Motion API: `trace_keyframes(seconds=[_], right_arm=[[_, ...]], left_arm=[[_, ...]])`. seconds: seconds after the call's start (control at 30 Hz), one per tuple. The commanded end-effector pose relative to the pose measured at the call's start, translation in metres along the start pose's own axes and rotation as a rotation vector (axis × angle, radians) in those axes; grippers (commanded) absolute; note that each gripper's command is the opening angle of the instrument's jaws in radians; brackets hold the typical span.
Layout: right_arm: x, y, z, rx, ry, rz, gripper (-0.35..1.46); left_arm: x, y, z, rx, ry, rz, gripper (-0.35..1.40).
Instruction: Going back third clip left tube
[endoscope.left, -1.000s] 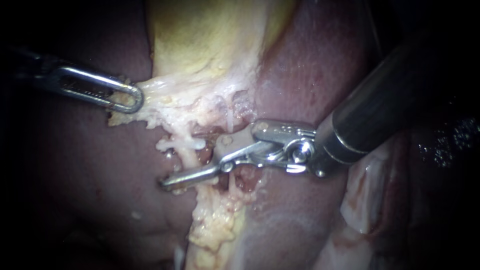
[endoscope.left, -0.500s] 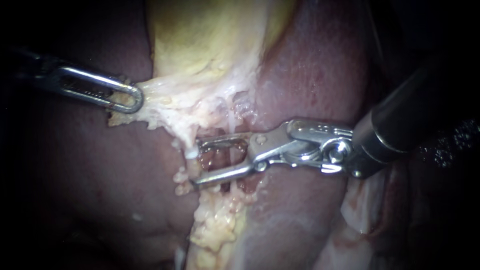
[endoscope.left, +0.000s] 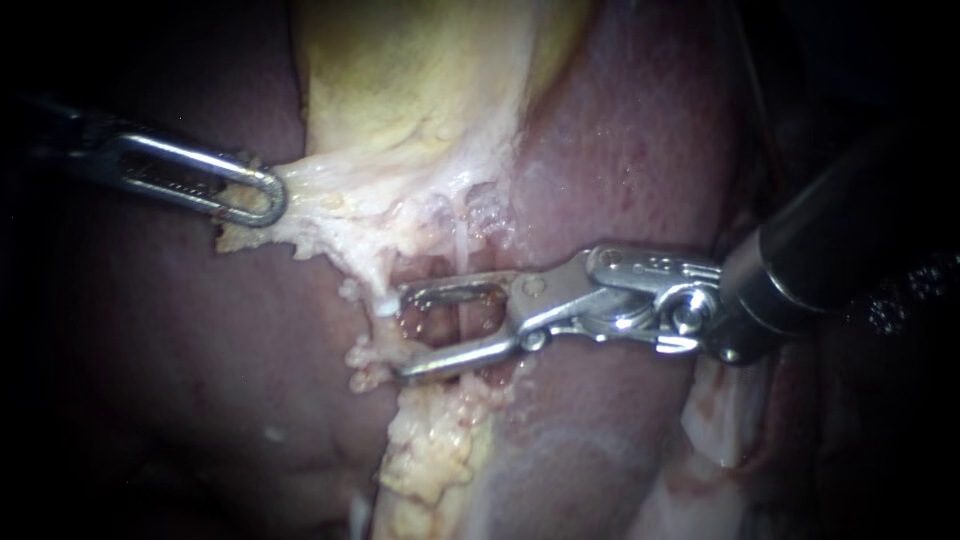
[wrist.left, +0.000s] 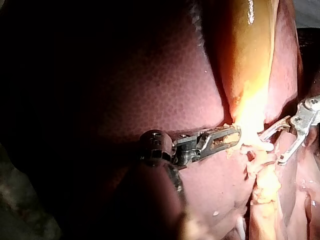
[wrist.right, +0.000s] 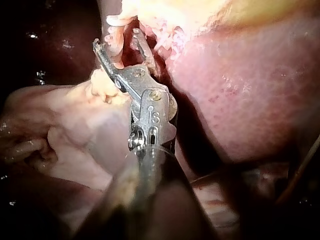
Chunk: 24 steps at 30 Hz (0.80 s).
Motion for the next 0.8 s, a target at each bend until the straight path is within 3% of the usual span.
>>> trace_keyframes(seconds=[0.03,0.27,0.53,0.8], right_arm=[[0.0002,0.0000,-0.0003,0.001,-0.001,-0.017,0.50],[0.0013,-0.0013,-0.0028,0.016,-0.001,-0.081,0.50],[0.0031,-0.0017,-0.0058,0.024,0.003,-0.108,0.50],[0.0037,-0.0024,-0.0084,0.036,0.003,-0.114,0.50]], left_arm=[[0.0000,0.0000,0.0000,0.000,0.000,0.000,-0.35],[0.0000,0.0000,0.0000,0.000,0.000,0.000,-0.35],[0.0000,0.0000,0.0000,0.000,0.000,0.000,-0.35],[0.0000,0.0000,0.0000,0.000,0.000,0.000,-0.35]])
